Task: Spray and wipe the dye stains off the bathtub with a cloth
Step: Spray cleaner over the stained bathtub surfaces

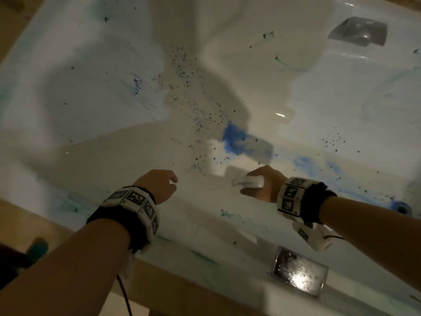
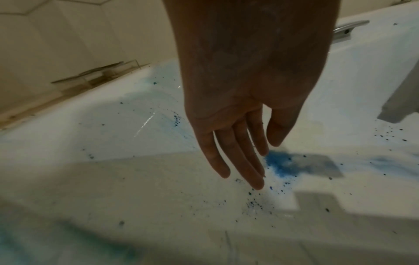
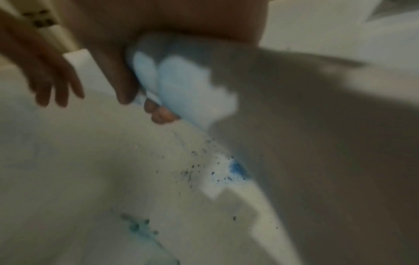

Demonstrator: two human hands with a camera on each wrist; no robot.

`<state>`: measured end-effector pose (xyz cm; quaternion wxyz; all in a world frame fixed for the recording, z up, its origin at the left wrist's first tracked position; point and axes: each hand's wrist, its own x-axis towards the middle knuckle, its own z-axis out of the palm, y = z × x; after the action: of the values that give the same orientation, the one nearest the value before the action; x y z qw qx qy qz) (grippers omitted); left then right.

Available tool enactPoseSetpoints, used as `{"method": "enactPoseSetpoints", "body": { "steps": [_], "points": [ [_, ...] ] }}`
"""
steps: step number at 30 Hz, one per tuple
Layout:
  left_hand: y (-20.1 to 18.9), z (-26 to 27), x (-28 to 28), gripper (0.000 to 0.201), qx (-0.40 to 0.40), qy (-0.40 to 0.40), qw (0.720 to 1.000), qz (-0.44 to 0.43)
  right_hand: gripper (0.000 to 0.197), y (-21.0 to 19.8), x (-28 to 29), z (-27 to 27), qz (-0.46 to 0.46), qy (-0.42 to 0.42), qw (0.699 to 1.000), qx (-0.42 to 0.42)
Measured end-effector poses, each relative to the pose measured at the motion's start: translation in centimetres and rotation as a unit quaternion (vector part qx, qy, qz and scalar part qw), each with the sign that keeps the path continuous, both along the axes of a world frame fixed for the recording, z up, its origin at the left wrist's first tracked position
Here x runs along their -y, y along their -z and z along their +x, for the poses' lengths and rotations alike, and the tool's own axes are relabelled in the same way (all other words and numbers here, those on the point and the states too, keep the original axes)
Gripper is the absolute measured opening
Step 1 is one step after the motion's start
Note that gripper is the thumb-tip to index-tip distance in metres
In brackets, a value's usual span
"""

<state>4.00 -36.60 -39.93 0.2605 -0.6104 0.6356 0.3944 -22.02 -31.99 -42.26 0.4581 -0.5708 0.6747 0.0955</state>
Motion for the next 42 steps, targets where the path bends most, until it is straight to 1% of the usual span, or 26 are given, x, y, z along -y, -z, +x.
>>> {"method": "enactPoseSetpoints", "body": {
  "steps": [2,4,5,7,8,9,10,12,13,14,16,20,22,23,24,25,27,29,32,35,36,37,39,42],
  "points": [
    [-0.5,0.5,-1.1,0.028,0.000,-0.004,1.000,0.008,0.031,-0.3,-0.6,-0.1,0.008,-0.016,1.000,0.004],
    [-0.8,1.0,-2.3,0.028,0.005,-0.001,1.000,0.012,0.038,-0.8,-1.2,-0.1,0.042,-0.034,0.998,0.037],
    [-0.9,1.2,-2.9,0.029,0.010,0.003,1.000,0.013,0.044,-1.1,-1.7,0.1,0.064,-0.057,0.995,0.046],
    [-1.0,1.7,-4.0,0.029,0.022,0.011,0.999,0.021,0.058,-1.6,-2.8,0.4,0.095,-0.122,0.988,0.021],
    [-0.9,1.9,-4.6,0.029,0.027,0.015,0.999,0.023,0.061,-1.5,-3.4,0.4,0.097,-0.149,0.984,0.000],
    [-0.9,2.0,-5.0,0.030,0.030,0.020,0.999,0.019,0.059,-1.3,-3.9,0.4,0.090,-0.169,0.981,-0.019],
    [-0.9,2.1,-5.3,0.030,0.031,0.022,0.999,0.009,0.054,-1.3,-4.3,0.3,0.069,-0.165,0.984,-0.029],
    [-1.0,2.2,-5.6,0.031,0.024,0.021,0.999,-0.017,0.041,-1.7,-4.7,0.0,0.035,-0.118,0.990,-0.063],
    [-1.1,2.3,-5.7,0.031,0.019,0.019,0.999,-0.021,0.038,-1.8,-4.8,-0.1,0.031,-0.101,0.991,-0.078],
    [-1.2,2.4,-5.9,0.031,0.017,0.019,0.999,-0.023,0.035,-1.8,-4.9,-0.4,0.034,-0.080,0.993,-0.076],
    [-1.3,2.6,-5.9,0.031,0.020,0.025,0.999,-0.031,0.032,-1.7,-5.2,-1.0,0.048,-0.034,0.998,-0.036],
    [-1.4,2.0,-6.7,0.032,0.045,0.056,0.996,-0.044,0.022,-2.1,-6.2,-2.3,0.084,-0.028,0.995,0.038],
    [-1.5,1.2,-7.3,0.033,0.055,0.069,0.995,-0.041,0.021,-2.2,-7.1,-2.8,0.066,-0.030,0.996,0.060],
    [-1.6,0.8,-7.5,0.033,0.059,0.074,0.995,-0.038,0.018,-2.1,-7.5,-3.1,0.046,-0.030,0.997,0.052],
    [-1.6,0.5,-7.6,0.033,0.063,0.077,0.994,-0.034,0.019,-1.9,-7.8,-3.4,0.022,-0.028,0.999,0.033],
    [-1.6,0.2,-7.8,0.033,0.067,0.078,0.994,-0.028,0.025,-1.8,-8.0,-3.8,0.003,-0.022,1.000,0.015],
    [-1.7,-0.6,-8.1,0.033,0.080,0.077,0.994,-0.018,0.027,-1.7,-8.5,-4.8,-0.019,-0.004,1.000,0.006],
    [-1.9,-1.9,-8.6,0.033,0.085,0.075,0.993,-0.005,0.025,-1.8,-9.1,-6.5,-0.008,0.023,0.999,0.032],
    [-2.4,-5.1,-9.5,0.035,0.062,0.082,0.995,0.014,0.033,-2.3,-10.1,-9.2,0.049,0.026,0.997,0.057],
    [-2.8,-8.5,-10.6,0.035,0.044,0.099,0.993,0.035,0.038,-3.0,-11.5,-11.2,0.055,-0.037,0.994,0.089],
    [-2.8,-9.5,-10.9,0.035,0.046,0.106,0.992,0.041,0.037,-3.0,-12.0,-11.8,0.041,-0.056,0.993,0.091],
    [-2.8,-10.4,-11.1,0.035,0.048,0.110,0.992,0.045,0.031,-3.0,-12.5,-12.4,0.030,-0.055,0.994,0.087],
    [-2.8,-12.2,-11.4,0.035,0.045,0.117,0.991,0.048,0.018,-3.2,-12.9,-13.7,0.009,-0.027,0.997,0.078],
    [-2.8,-14.5,-11.3,0.035,0.038,0.121,0.991,0.040,0.015,-2.9,-13.1,-15.2,-0.017,0.025,0.999,0.038]
  ]
}}
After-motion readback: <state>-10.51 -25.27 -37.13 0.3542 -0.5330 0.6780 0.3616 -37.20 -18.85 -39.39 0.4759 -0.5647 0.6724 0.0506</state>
